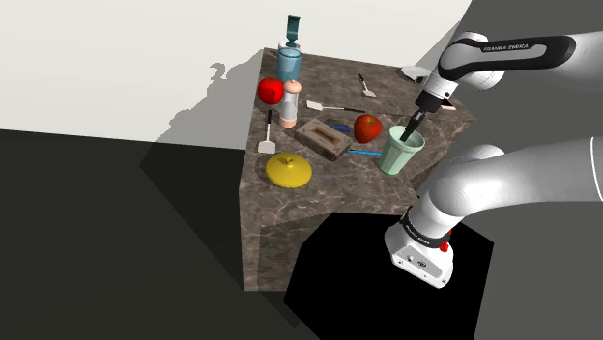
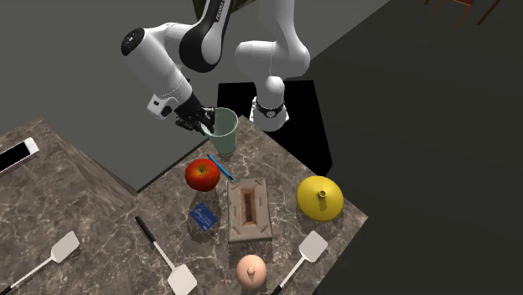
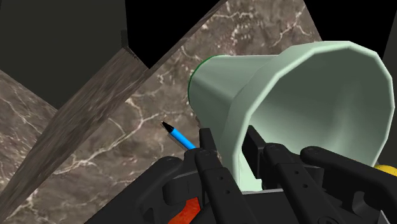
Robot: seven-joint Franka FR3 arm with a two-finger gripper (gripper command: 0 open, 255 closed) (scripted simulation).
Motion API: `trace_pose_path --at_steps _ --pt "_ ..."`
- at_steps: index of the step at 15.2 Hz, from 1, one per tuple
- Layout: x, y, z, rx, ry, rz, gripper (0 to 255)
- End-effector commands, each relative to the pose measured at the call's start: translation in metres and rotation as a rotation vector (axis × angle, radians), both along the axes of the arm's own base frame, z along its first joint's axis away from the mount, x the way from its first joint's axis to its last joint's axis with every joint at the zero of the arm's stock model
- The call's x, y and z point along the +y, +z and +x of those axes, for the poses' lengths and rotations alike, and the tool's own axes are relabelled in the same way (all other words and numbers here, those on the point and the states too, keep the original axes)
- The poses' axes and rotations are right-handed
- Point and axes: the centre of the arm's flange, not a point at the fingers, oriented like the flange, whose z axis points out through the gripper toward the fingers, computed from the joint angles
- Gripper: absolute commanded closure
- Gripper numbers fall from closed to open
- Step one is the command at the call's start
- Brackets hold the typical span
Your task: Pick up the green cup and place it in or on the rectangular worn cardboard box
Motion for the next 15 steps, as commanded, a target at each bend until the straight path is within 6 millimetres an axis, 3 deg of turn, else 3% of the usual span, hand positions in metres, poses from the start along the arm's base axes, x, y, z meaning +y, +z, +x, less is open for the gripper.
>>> trace_pose_path --at_steps 1,15 --pt "0.0 0.0 0.0 0.0 0.0 0.001 255" --pt "0.0 0.074 0.0 0.0 0.0 0.001 255"
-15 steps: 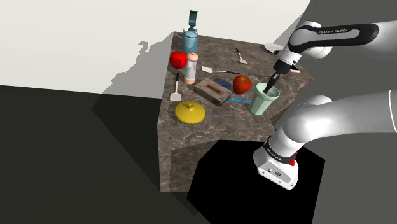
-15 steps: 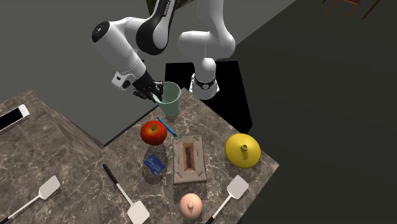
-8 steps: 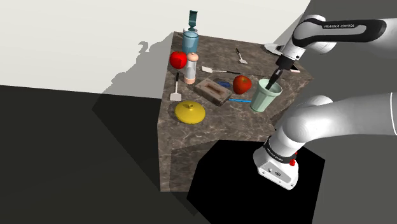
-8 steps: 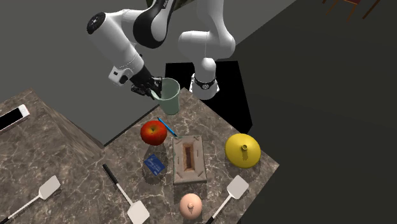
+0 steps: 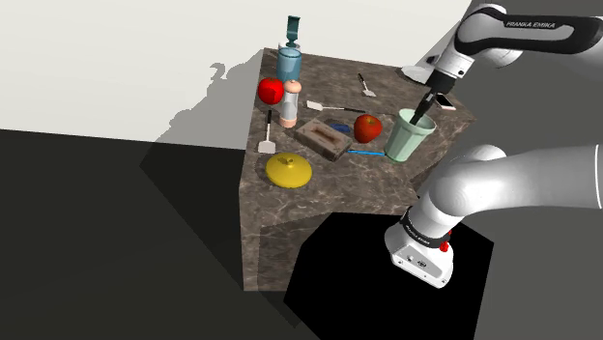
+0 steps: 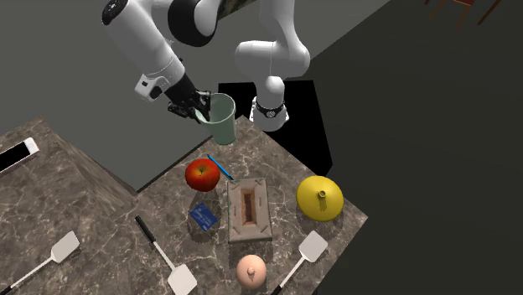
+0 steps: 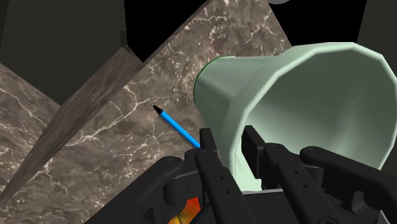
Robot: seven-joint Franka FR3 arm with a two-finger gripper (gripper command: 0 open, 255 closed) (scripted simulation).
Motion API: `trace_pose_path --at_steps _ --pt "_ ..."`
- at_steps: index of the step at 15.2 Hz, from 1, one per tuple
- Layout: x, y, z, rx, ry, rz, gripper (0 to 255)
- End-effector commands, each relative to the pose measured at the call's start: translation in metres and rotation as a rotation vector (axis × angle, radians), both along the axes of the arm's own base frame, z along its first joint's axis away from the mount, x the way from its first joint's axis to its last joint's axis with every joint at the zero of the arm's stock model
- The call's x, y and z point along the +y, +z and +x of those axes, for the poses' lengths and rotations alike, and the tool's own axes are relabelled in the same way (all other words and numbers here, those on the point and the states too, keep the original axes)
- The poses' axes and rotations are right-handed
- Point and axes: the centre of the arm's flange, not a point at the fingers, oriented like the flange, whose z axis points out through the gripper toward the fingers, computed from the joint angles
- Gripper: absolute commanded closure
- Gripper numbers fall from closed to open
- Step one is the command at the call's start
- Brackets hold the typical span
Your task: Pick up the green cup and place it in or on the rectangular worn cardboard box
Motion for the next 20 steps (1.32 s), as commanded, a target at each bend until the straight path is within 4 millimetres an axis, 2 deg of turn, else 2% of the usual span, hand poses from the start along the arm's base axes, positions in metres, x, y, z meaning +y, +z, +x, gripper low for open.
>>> trace_pose_path --at_steps 1,19,20 --pt "0.0 0.012 0.0 0.0 0.0 0.0 255" --pt "0.0 0.104 0.0 0.0 0.0 0.0 255" --pt "0.003 0.106 0.013 0.0 0.0 0.0 255"
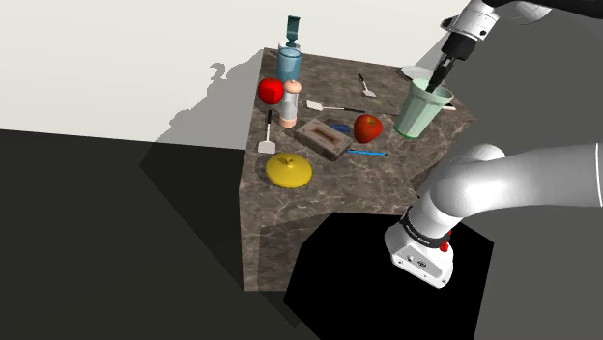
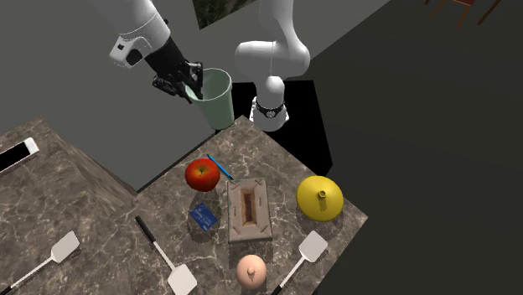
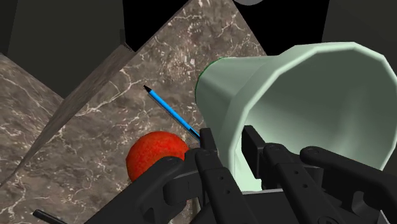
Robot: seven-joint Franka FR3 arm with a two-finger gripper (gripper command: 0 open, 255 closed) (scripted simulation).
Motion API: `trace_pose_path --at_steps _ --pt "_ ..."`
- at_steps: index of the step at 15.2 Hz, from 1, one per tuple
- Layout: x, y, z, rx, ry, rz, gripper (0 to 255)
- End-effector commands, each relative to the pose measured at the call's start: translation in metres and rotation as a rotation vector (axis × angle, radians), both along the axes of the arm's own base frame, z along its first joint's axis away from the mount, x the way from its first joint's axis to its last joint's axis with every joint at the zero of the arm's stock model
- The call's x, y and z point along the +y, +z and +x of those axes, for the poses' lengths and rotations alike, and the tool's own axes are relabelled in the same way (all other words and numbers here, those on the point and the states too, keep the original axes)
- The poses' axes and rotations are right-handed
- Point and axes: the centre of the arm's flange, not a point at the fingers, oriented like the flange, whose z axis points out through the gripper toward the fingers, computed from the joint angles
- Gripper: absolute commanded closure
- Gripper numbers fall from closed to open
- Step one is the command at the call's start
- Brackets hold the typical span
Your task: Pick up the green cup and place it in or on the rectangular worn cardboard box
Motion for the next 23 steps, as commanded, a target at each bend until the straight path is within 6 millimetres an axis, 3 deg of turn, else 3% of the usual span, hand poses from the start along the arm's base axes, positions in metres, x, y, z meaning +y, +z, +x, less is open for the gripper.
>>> trace_pose_path --at_steps 1,19,20,23 --pt "0.006 0.006 0.019 0.0 0.0 0.0 255" --pt "0.059 0.049 0.246 0.0 0.0 0.0 255" --pt "0.062 0.051 0.255 0.0 0.0 0.0 255" --pt "0.062 0.035 0.255 0.0 0.0 0.0 255"
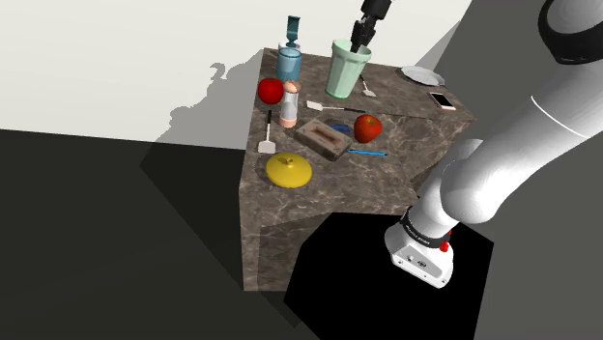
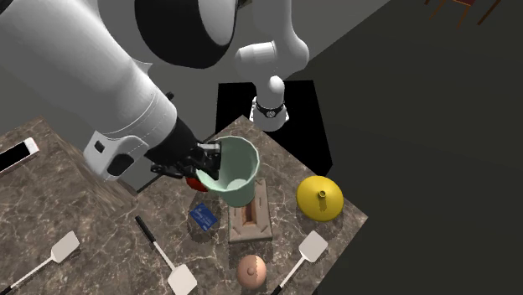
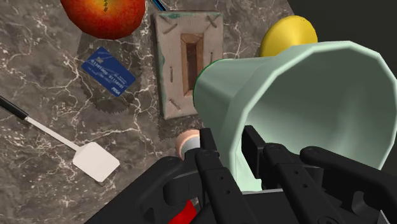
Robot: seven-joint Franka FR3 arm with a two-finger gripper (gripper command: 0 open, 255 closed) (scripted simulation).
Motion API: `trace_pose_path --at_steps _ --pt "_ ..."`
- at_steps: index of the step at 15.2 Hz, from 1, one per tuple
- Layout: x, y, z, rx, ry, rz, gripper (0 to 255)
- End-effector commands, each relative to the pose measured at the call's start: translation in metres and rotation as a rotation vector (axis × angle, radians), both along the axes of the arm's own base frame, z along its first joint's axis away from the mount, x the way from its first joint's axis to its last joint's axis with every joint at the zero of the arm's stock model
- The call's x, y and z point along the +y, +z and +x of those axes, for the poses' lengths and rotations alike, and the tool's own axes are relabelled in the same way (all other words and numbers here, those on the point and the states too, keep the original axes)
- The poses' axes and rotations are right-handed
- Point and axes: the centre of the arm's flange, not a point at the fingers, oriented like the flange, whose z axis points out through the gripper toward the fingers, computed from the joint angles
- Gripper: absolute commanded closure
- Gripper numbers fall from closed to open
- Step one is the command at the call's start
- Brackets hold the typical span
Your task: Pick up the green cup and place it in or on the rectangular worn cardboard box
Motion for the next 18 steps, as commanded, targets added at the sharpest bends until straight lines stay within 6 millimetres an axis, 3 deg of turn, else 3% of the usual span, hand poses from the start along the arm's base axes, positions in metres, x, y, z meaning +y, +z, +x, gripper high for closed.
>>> trace_pose_path --at_steps 1,18 --pt "-0.001 -0.009 0.002 -0.001 0.0 0.0 255" --pt "-0.001 -0.099 0.002 -0.001 0.0 0.0 255"
